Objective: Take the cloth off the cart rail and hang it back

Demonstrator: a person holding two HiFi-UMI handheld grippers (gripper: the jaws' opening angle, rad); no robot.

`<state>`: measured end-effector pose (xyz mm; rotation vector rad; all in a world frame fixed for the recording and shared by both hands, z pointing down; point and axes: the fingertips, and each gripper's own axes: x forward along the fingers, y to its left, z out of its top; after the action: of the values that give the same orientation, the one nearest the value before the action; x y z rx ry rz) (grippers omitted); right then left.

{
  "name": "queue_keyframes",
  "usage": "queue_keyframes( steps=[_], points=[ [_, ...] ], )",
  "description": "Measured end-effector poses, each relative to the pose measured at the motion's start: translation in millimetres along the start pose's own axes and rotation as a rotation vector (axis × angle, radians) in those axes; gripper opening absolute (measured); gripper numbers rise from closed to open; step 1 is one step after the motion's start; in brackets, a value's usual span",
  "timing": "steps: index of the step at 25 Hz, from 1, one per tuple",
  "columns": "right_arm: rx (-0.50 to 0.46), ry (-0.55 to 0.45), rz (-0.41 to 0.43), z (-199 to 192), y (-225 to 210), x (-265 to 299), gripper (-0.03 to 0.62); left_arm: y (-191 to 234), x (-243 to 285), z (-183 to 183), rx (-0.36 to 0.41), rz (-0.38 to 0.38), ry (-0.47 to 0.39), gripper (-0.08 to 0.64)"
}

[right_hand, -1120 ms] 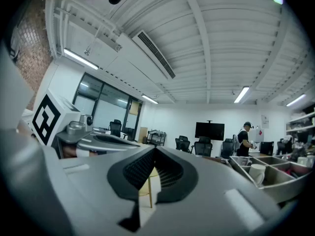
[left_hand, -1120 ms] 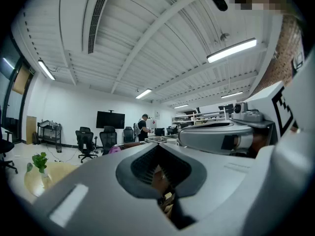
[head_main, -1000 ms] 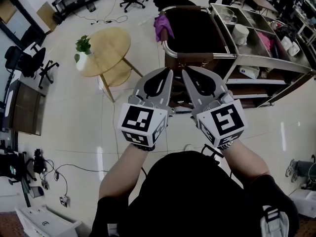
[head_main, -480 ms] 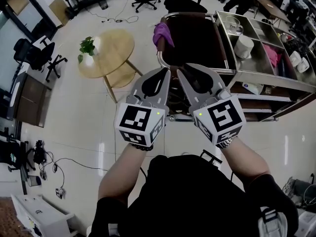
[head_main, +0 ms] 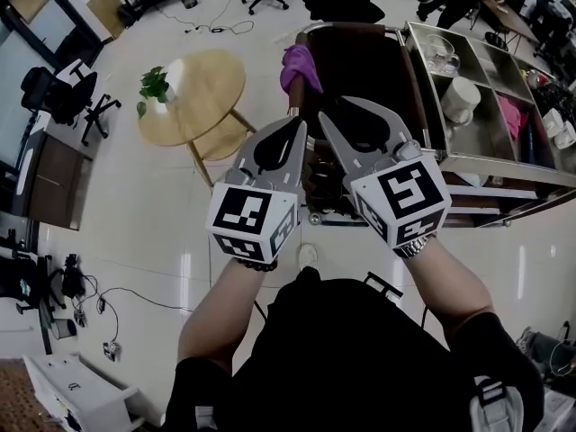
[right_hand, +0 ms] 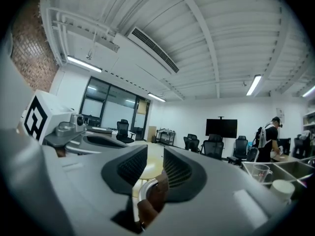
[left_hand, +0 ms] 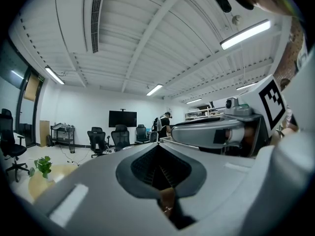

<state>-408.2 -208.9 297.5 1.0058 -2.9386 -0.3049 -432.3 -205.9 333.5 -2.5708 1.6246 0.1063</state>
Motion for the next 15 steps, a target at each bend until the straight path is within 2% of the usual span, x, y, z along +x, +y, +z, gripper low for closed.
queue_keyframes(
  steps=[7,11,15],
  points=[
    [0.035,0.125,-0.004,-21,-18,111,0.155,97,28,2,-0.033,-0.005,-0.006,-0.014],
    [0.053,0.245,-0.009,-49,-33,180,0.19,158,54,-8,-0.075,-0.02,0.014,-0.014],
    [0.073,0.353,-0.021,-74,-52,227,0.198,195,78,-13,-0.086,-0.043,0.027,-0.014]
  ],
)
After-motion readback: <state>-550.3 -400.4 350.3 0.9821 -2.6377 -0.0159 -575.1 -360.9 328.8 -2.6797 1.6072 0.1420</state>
